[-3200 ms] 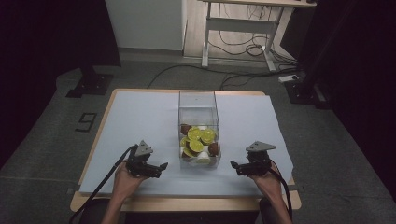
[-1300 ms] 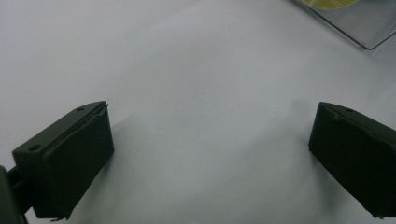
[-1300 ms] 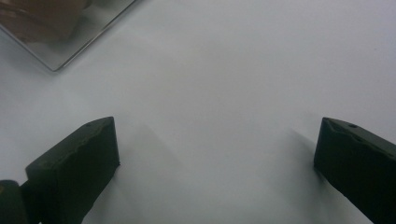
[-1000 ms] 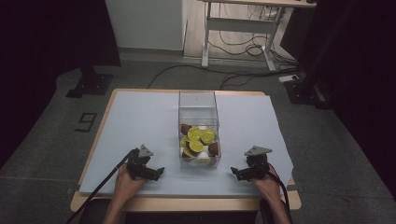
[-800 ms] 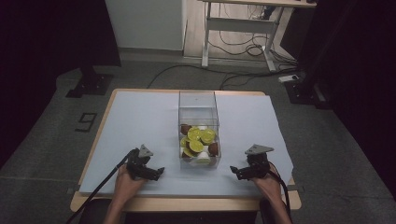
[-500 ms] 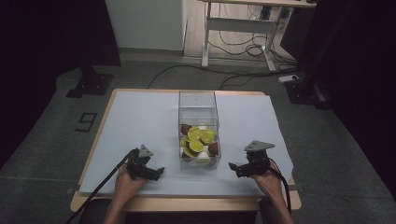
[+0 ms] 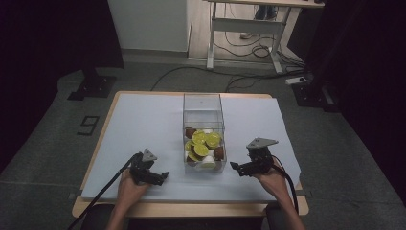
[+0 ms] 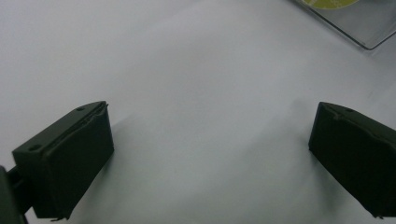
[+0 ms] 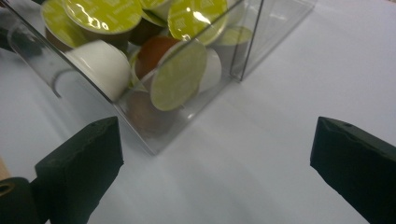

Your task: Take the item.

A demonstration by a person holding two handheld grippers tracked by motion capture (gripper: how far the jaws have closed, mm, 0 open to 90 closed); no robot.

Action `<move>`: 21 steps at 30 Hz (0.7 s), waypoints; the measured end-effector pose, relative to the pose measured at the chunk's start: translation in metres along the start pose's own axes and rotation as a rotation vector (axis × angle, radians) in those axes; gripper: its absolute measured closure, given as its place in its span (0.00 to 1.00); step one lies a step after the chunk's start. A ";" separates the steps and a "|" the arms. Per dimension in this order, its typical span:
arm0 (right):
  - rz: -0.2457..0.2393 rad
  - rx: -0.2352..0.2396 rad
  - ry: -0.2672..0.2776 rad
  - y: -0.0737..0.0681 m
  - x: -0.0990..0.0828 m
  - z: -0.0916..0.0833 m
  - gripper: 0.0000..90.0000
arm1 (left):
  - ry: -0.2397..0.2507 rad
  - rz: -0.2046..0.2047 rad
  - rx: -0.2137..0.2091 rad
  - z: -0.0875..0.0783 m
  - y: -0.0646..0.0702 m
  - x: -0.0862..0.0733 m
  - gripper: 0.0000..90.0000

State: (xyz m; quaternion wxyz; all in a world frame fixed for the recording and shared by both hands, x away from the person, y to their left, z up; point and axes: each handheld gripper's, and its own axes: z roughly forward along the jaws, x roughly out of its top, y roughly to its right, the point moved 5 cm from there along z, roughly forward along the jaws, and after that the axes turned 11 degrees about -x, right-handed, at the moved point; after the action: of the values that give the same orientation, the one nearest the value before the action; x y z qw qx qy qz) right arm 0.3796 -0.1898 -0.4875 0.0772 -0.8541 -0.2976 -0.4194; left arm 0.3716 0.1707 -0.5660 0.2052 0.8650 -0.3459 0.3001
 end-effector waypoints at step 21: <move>-0.060 0.110 0.015 -0.019 0.044 0.004 0.02 | -0.001 0.000 -0.001 0.000 0.000 0.000 0.00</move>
State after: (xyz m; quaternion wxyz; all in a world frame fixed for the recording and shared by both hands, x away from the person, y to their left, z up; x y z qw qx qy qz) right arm 0.3925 -0.1533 -0.4586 0.1139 -0.8360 -0.3452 -0.4111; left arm 0.3715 0.1707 -0.5660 0.2053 0.8651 -0.3463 0.2994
